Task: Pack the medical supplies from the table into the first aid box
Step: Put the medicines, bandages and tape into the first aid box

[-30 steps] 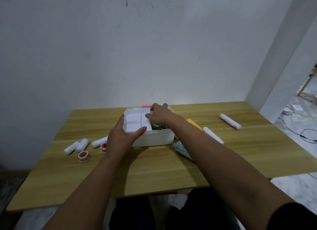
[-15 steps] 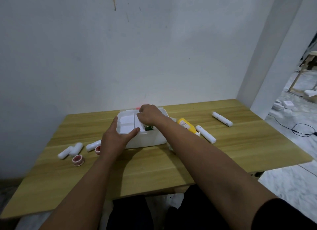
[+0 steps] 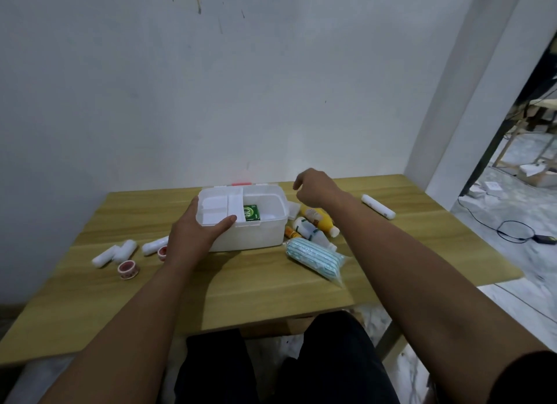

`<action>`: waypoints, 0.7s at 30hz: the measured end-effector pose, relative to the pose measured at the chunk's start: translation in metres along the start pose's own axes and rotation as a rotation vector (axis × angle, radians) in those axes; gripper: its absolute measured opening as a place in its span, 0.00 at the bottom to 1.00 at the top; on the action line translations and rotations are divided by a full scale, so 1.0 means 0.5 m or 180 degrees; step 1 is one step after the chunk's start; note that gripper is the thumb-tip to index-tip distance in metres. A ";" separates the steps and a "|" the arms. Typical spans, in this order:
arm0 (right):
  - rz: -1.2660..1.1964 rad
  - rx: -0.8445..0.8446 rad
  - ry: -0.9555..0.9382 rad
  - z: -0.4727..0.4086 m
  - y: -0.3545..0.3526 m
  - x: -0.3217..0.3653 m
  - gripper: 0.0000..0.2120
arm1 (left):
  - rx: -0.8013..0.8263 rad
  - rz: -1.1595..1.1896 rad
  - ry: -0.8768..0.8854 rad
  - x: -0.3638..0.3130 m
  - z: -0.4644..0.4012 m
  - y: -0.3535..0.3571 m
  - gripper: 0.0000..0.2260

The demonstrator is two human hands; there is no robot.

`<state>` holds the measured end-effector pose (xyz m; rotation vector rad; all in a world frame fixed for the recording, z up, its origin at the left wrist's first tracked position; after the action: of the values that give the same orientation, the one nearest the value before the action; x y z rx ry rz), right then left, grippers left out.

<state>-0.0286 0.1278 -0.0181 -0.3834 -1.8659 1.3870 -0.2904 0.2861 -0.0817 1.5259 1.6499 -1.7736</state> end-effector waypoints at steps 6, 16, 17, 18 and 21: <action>0.0383 0.0348 -0.0006 -0.024 0.066 -0.016 0.21 | 0.0088 -0.0105 -0.0094 0.018 -0.010 0.000 0.57; 0.0784 0.0964 -0.0011 -0.074 0.183 -0.012 0.12 | -0.0021 0.0002 -0.0085 0.009 -0.002 -0.005 0.51; 0.0802 0.0917 -0.0011 -0.074 0.175 -0.010 0.13 | -0.0027 0.0019 -0.0070 0.008 -0.001 -0.004 0.51; 0.0848 0.0875 0.0018 -0.077 0.167 -0.013 0.16 | -0.0039 0.0032 -0.0061 0.006 0.000 -0.005 0.50; 0.0936 0.0740 0.0131 -0.090 0.128 -0.027 0.21 | -0.0107 0.0040 -0.0003 0.001 0.002 -0.005 0.46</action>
<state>0.0004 0.1732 -0.0765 -0.5795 -1.6384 1.7578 -0.2934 0.2862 -0.0810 1.5173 1.6573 -1.7313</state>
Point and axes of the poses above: each hand's wrist, its own z-axis away from the middle knuckle, its own y-axis out of the palm, x = y × z, the point moved 10 cm from there along -z, towards the middle knuckle, and after that the axes turned 3 degrees about -x, right-handed, at the moved point
